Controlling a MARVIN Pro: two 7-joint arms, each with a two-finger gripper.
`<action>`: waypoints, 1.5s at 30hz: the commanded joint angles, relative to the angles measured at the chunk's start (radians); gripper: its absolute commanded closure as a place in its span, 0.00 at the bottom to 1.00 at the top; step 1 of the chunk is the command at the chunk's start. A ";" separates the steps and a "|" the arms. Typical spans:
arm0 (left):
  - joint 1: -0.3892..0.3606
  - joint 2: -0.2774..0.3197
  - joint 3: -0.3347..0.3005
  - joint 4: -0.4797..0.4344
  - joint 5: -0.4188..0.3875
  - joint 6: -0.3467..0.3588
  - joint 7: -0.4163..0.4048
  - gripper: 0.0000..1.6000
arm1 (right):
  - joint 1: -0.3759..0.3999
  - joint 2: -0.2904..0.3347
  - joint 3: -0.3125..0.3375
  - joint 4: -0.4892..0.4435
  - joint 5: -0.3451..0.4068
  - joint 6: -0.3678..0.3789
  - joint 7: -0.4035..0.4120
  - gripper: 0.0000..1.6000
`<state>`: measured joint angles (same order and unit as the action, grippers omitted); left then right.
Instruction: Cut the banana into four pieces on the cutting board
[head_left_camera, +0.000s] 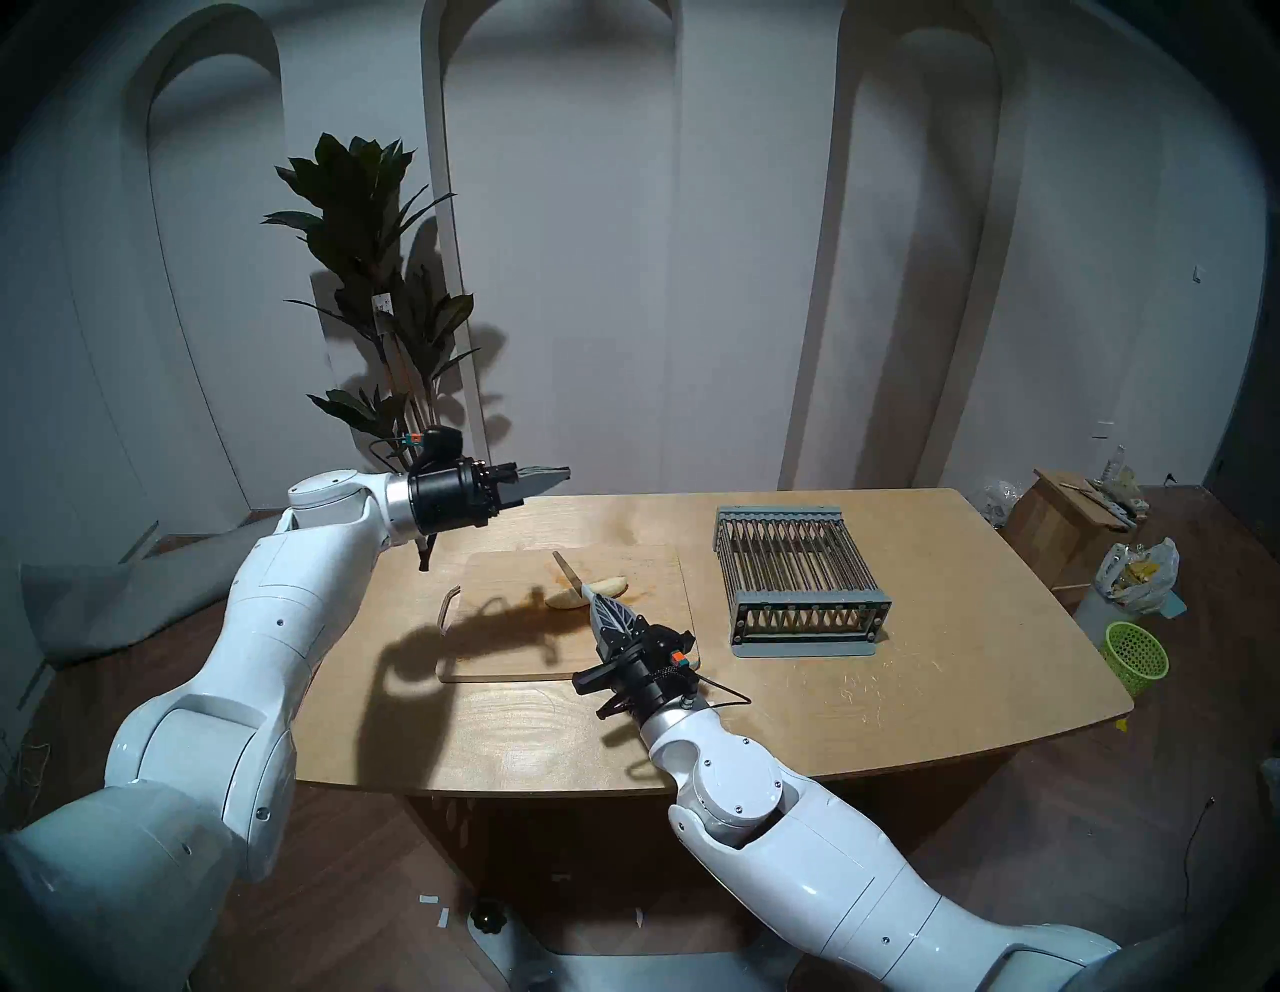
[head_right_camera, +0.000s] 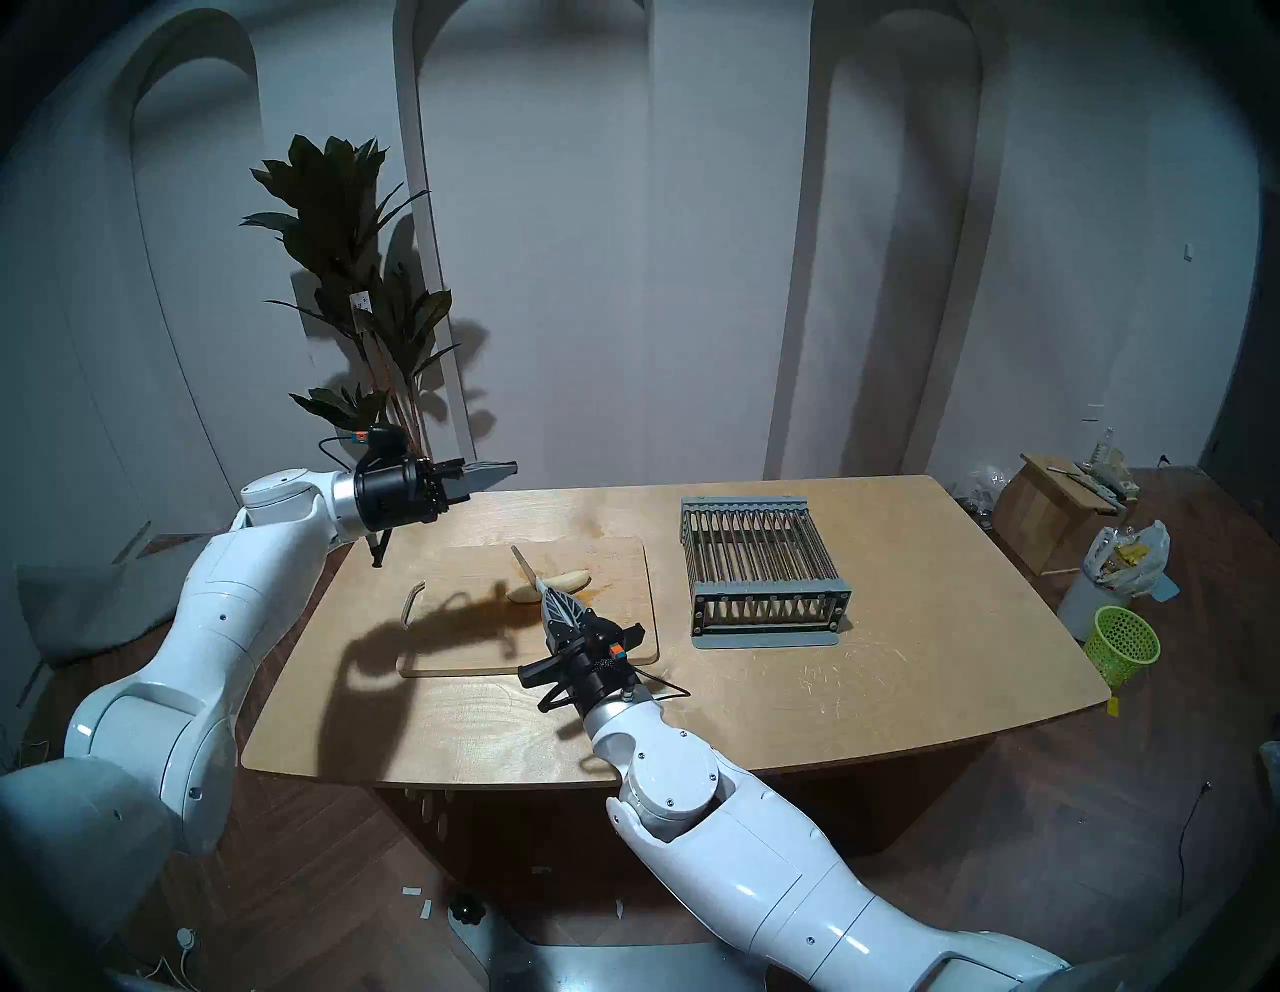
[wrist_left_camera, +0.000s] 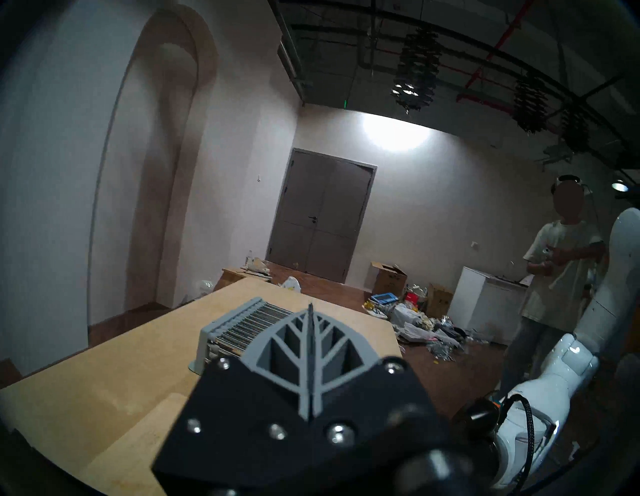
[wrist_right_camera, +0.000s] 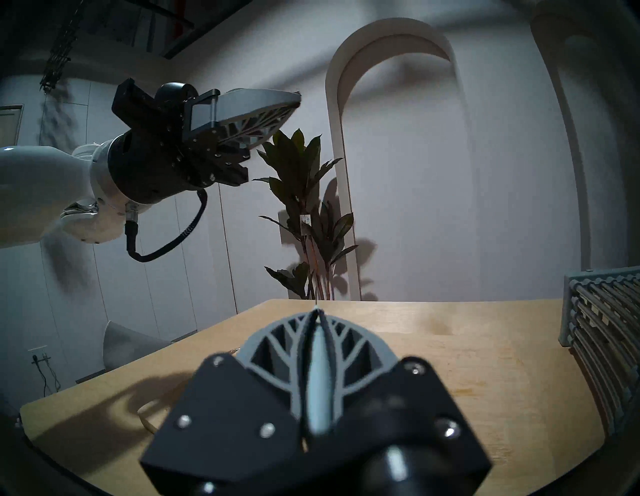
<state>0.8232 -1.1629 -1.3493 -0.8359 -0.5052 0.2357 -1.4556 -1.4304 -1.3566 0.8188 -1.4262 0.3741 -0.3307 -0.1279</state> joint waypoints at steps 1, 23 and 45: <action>-0.081 -0.023 0.021 0.098 0.006 -0.085 -0.028 1.00 | 0.037 -0.033 0.004 0.018 0.004 -0.028 0.011 1.00; -0.143 -0.046 0.111 0.336 0.127 -0.355 -0.028 1.00 | 0.075 -0.056 -0.002 0.116 0.015 -0.045 0.038 1.00; -0.179 -0.096 0.121 0.451 0.143 -0.459 -0.028 1.00 | 0.073 -0.063 -0.016 0.139 0.018 -0.046 0.041 1.00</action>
<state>0.6987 -1.2411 -1.2253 -0.4032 -0.3564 -0.2084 -1.4839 -1.3599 -1.4070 0.8018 -1.2615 0.3969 -0.3658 -0.0765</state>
